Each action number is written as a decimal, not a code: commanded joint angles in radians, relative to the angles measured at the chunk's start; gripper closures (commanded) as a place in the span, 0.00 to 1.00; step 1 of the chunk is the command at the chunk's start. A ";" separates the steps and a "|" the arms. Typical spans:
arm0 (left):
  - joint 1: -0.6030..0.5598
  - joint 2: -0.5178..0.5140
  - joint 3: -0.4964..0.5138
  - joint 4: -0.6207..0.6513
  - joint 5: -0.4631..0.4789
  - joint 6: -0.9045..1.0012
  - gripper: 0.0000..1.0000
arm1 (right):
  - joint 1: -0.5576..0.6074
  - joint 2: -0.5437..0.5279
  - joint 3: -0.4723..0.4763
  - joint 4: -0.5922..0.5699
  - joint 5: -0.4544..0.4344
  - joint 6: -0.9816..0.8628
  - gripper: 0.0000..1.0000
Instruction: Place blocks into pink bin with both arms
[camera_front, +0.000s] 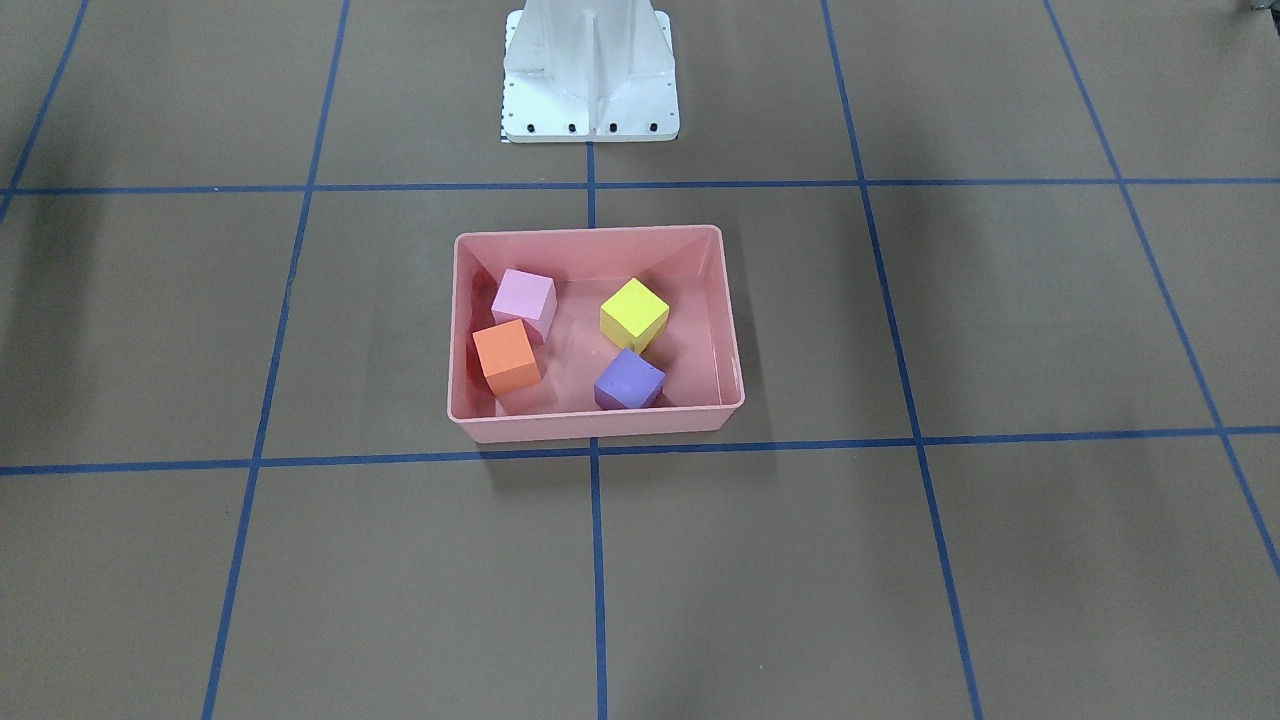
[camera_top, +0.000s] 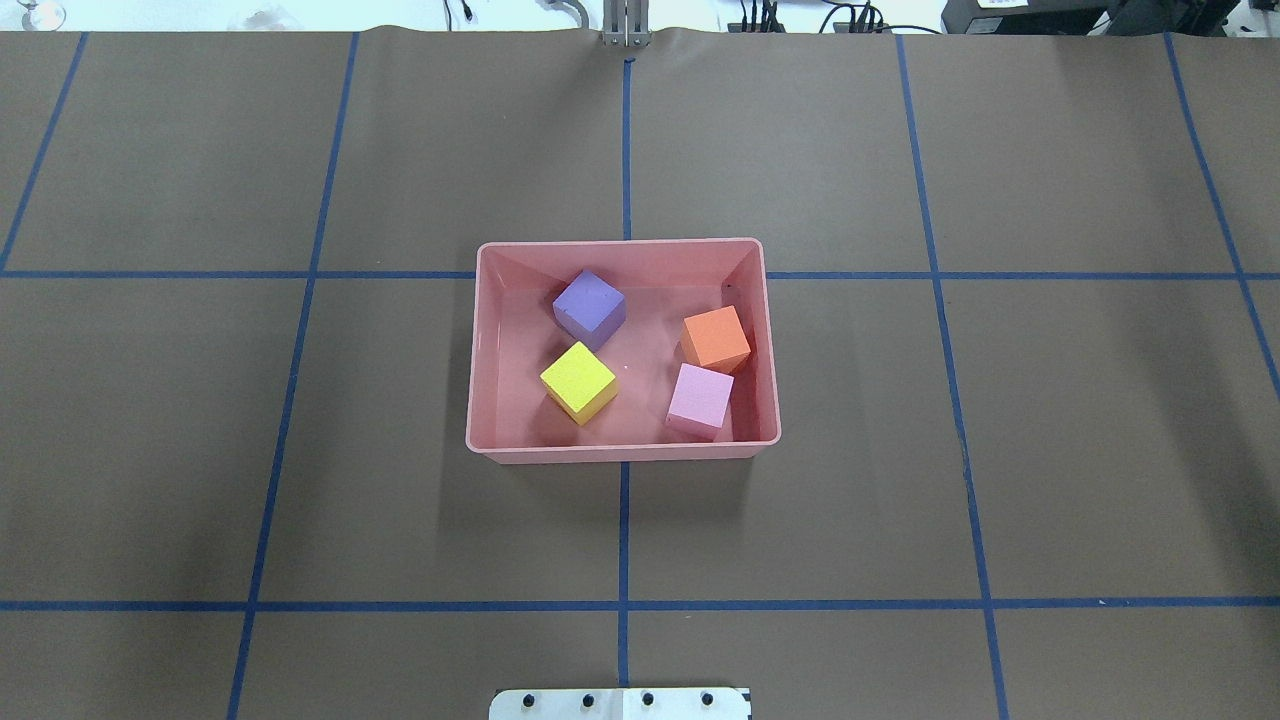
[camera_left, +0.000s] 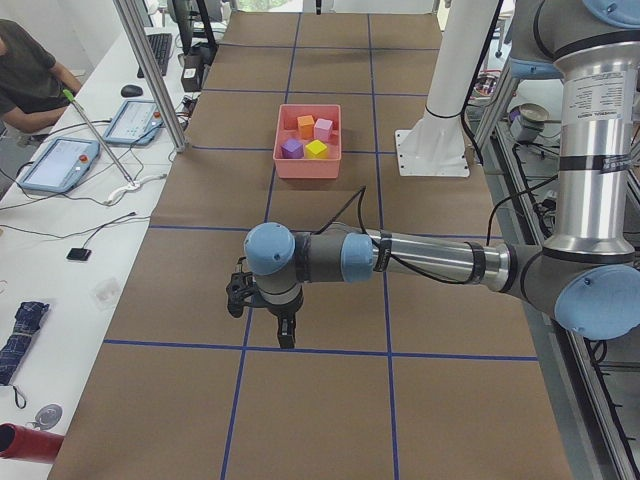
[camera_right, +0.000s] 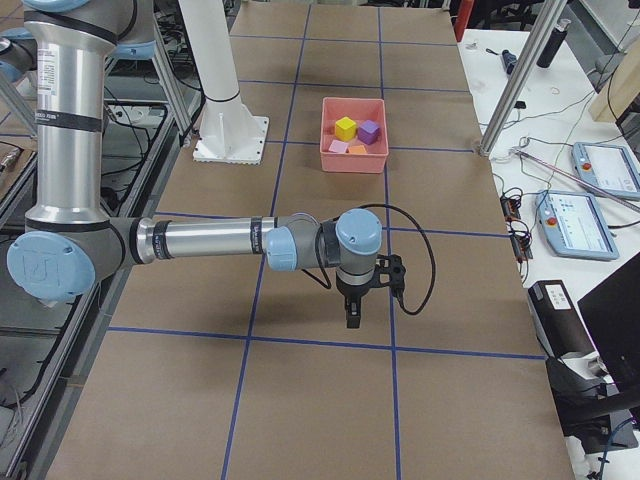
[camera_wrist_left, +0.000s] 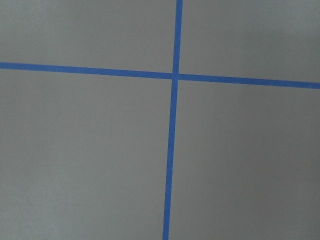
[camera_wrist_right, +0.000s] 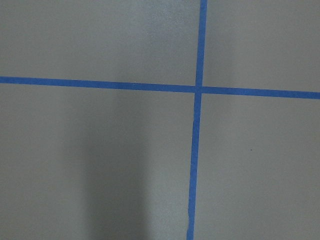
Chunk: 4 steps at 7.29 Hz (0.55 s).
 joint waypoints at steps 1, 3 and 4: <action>0.000 0.004 0.007 -0.020 0.022 0.005 0.00 | 0.000 -0.006 -0.004 0.000 0.000 -0.001 0.00; 0.002 0.004 0.013 -0.021 0.020 -0.003 0.00 | 0.000 -0.007 -0.030 0.002 0.003 -0.001 0.00; 0.000 0.007 0.008 -0.020 0.012 0.005 0.00 | 0.000 -0.005 -0.032 0.002 0.003 -0.001 0.00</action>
